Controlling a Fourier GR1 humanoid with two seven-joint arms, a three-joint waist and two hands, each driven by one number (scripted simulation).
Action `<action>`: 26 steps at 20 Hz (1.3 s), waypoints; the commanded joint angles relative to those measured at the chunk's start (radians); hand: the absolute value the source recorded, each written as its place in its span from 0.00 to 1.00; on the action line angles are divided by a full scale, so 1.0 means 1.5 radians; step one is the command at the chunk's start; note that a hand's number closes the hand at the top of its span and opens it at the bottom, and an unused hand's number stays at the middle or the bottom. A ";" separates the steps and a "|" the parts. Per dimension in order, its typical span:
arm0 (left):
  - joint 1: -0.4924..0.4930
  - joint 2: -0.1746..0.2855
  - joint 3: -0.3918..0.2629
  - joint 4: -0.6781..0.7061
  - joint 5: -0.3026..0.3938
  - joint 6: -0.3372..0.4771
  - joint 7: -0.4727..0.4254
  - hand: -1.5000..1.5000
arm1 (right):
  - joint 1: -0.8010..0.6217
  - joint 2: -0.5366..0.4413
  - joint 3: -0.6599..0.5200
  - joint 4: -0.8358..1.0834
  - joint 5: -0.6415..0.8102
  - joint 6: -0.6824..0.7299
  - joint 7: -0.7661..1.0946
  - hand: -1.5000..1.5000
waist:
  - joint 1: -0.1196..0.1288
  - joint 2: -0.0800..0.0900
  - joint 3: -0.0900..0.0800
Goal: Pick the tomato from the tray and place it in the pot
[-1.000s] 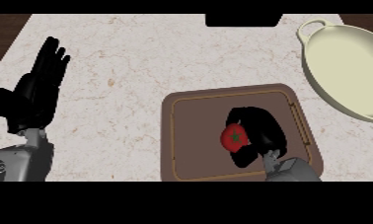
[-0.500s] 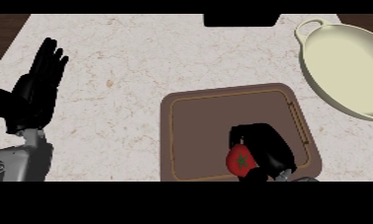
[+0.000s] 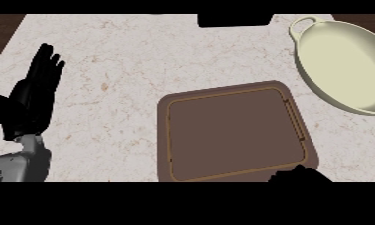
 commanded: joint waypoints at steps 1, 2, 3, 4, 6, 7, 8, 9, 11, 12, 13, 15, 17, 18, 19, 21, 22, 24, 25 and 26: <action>0.012 0.000 0.001 -0.028 0.005 0.000 0.005 0.50 | 0.087 -0.025 -0.118 -0.097 -0.082 -0.081 -0.060 1.00 | -0.007 -0.001 0.001; 0.013 0.008 0.022 0.009 0.011 -0.006 -0.017 0.50 | 0.096 -0.023 -0.150 -0.128 -0.112 -0.088 -0.067 1.00 | -0.016 0.000 0.000; 0.027 -0.013 -0.001 -0.021 -0.006 0.012 -0.012 0.50 | 0.118 -0.009 -0.176 -0.137 -0.144 -0.100 -0.068 1.00 | -0.011 -0.001 0.001; 0.018 -0.007 -0.006 -0.022 0.000 -0.001 -0.003 0.50 | 0.095 0.010 -0.221 -0.144 -0.185 -0.099 -0.044 1.00 | -0.004 0.002 0.000; 0.012 0.011 0.018 -0.005 0.006 -0.006 -0.013 0.50 | 0.109 -0.004 -0.313 -0.162 -0.229 -0.115 -0.072 1.00 | -0.007 0.002 0.000; -0.024 0.007 0.004 -0.011 0.003 0.003 0.027 0.50 | 0.092 0.016 -0.337 -0.148 -0.248 -0.127 -0.074 1.00 | 0.000 0.004 0.001; -0.018 0.016 0.005 -0.032 0.006 -0.004 0.038 0.50 | 0.125 0.008 -0.372 -0.163 -0.289 -0.114 -0.082 1.00 | 0.003 0.002 0.001; -0.008 0.013 0.015 -0.016 0.008 0.000 0.027 0.50 | 0.127 0.006 -0.421 -0.166 -0.336 -0.104 -0.076 1.00 | 0.002 0.003 0.000; -0.010 0.007 0.012 -0.001 0.004 -0.007 -0.012 0.50 | 0.116 0.002 -0.496 -0.146 -0.410 -0.082 -0.070 1.00 | 0.010 0.005 0.000; -0.023 0.006 0.009 0.012 0.010 -0.012 -0.003 0.50 | 0.090 -0.010 -0.542 -0.129 -0.432 -0.077 -0.065 1.00 | 0.013 0.006 -0.001; -0.028 0.022 0.009 -0.023 0.018 -0.020 0.040 0.50 | 0.081 -0.009 -0.572 -0.105 -0.449 -0.077 -0.063 1.00 | 0.017 0.005 0.000; -0.008 -0.002 -0.005 0.006 0.004 -0.019 -0.010 0.50 | 0.043 -0.032 -0.622 -0.028 -0.492 -0.039 -0.087 1.00 | 0.024 0.007 0.000; -0.026 -0.006 -0.001 0.032 -0.001 -0.014 -0.027 0.50 | 0.004 -0.037 -0.632 0.011 -0.519 -0.021 -0.053 1.00 | 0.026 0.008 -0.001; -0.048 0.010 0.010 0.018 0.012 -0.017 0.010 0.50 | -0.016 -0.080 -0.680 0.051 -0.577 0.017 -0.055 1.00 | 0.027 0.008 -0.001; -0.019 -0.005 -0.004 -0.001 0.003 -0.010 0.010 0.50 | -0.006 -0.061 -0.658 0.083 -0.546 0.026 -0.075 1.00 | 0.029 0.007 0.000; -0.033 0.008 0.005 0.019 0.018 -0.035 -0.001 0.50 | -0.092 -0.098 -0.656 0.153 -0.566 0.034 -0.043 1.00 | 0.035 0.009 -0.001; -0.026 0.012 0.015 0.010 0.017 -0.032 -0.005 0.50 | -0.088 -0.106 -0.678 0.164 -0.569 0.058 -0.049 1.00 | 0.032 0.008 -0.001; 0.004 -0.010 -0.005 0.001 0.012 -0.032 -0.019 0.50 | -0.145 -0.095 -0.636 0.231 -0.536 0.041 -0.054 1.00 | 0.037 0.009 -0.001; -0.035 -0.014 -0.013 0.013 -0.015 -0.004 -0.006 0.50 | -0.166 -0.090 -0.617 0.284 -0.524 0.042 -0.082 1.00 | 0.038 0.010 0.000; -0.027 -0.011 -0.007 0.040 0.002 -0.030 -0.039 0.50 | -0.202 -0.089 -0.590 0.332 -0.508 0.035 -0.091 1.00 | 0.043 0.012 0.000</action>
